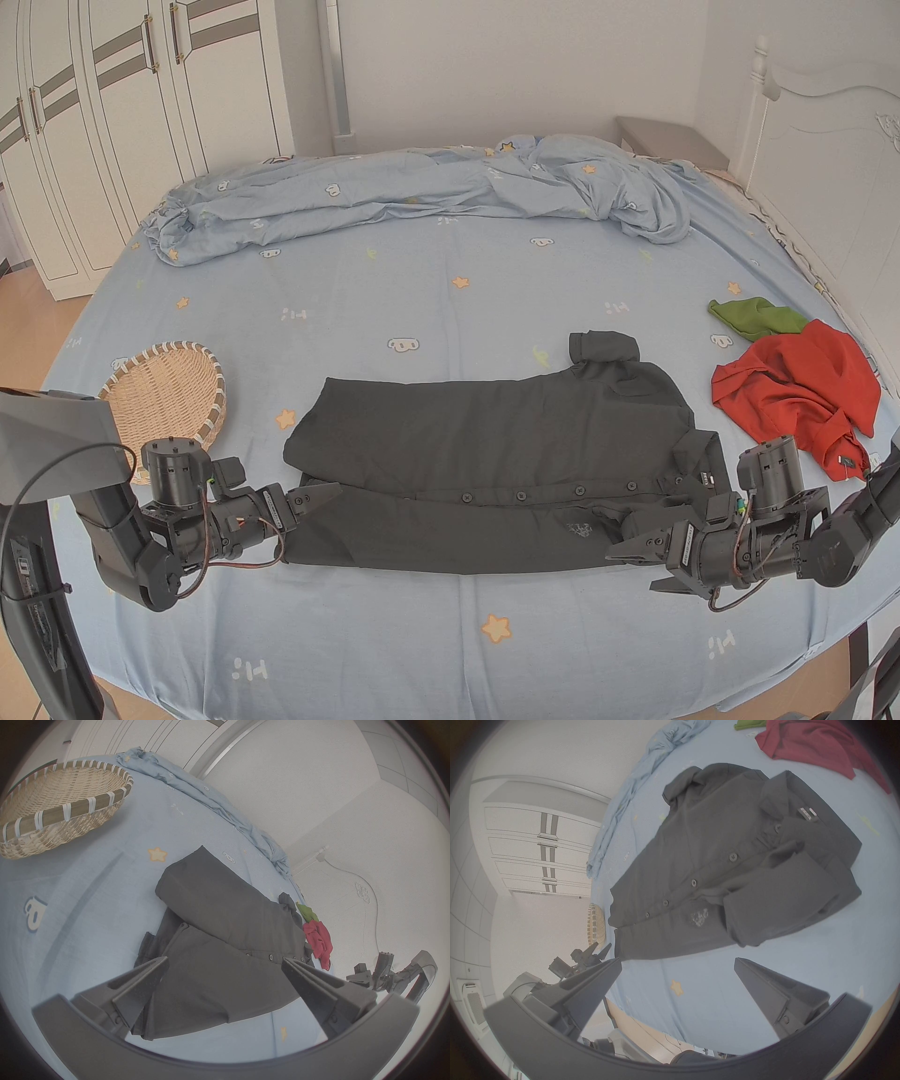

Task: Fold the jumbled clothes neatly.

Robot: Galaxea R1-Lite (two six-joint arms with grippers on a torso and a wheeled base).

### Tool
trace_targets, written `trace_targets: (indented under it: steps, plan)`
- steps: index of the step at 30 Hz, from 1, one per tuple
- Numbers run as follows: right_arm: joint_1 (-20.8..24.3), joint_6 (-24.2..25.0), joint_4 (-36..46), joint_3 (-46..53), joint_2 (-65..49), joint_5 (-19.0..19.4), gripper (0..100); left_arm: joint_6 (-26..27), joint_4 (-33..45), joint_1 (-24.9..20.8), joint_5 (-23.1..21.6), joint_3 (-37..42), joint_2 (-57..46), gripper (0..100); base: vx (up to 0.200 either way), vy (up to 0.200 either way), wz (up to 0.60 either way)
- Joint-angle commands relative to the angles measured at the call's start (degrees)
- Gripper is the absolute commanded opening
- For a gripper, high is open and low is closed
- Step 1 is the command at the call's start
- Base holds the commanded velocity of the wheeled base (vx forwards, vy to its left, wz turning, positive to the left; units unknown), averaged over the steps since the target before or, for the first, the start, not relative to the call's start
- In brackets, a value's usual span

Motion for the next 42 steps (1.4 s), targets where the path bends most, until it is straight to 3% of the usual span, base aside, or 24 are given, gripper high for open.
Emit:
trace_targets:
  steps: [1,9,29,36,42]
  plan:
    - [0.1,0.0,-0.7,-1.5,3.0,-0.1,100,0.0,0.0,0.0,0.0,0.0,-0.1,100,0.000,0.000,0.00]
    - [0.0,0.5,-1.0,-10.5,10.7,0.0,100,0.0,0.0,0.0,0.0,0.0,-0.2,100,0.000,0.000,0.00]
    - [0.0,0.4,-0.6,-21.6,15.4,0.2,100,-0.1,0.0,0.1,0.0,-1.0,0.0,100,0.000,0.000,0.00]
    - [1.5,0.4,-0.6,-17.1,11.7,1.3,100,-0.1,0.1,0.3,0.0,-1.1,0.1,100,0.000,0.000,0.00]
    - [2.5,0.7,-0.4,-12.3,2.7,5.4,100,-0.1,0.1,0.2,0.0,-1.1,0.3,100,0.000,0.000,0.00]
